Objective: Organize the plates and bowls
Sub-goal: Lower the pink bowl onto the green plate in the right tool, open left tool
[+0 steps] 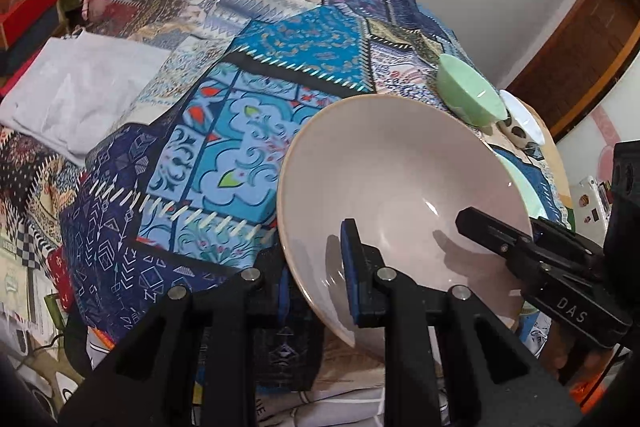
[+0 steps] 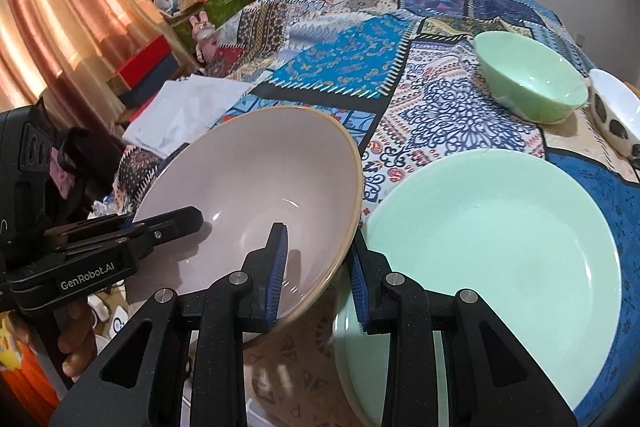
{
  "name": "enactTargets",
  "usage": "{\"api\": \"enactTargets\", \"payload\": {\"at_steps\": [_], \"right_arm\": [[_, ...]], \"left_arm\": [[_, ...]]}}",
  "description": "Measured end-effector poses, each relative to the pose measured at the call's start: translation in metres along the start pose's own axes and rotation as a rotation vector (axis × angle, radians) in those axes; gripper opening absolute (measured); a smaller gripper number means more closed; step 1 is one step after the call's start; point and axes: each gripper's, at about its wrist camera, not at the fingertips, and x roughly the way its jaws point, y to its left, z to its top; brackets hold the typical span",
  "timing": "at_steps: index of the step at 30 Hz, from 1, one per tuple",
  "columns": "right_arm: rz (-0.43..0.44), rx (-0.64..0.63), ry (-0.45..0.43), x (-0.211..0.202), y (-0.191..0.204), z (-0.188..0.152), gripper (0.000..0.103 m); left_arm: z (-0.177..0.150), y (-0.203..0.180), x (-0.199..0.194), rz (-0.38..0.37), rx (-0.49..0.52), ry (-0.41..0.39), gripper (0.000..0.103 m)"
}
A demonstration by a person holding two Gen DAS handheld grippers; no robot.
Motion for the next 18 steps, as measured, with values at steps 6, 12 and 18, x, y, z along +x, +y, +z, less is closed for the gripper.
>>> {"api": "enactTargets", "payload": {"at_steps": [6,12,18], "right_arm": [[0.008,-0.007,0.032,0.009,0.002,0.003,0.027],[-0.011,-0.033,0.032,0.010,0.008,0.001,0.028],[-0.015,-0.031,0.011,0.006,0.006,0.002,0.029]], "left_arm": [[-0.005,0.012,0.008,-0.003,-0.033,0.022,0.021],[-0.008,0.023,0.011,-0.017,-0.069,0.030,0.021],[-0.011,0.021,0.010,0.011,-0.054,0.015,0.021]]}}
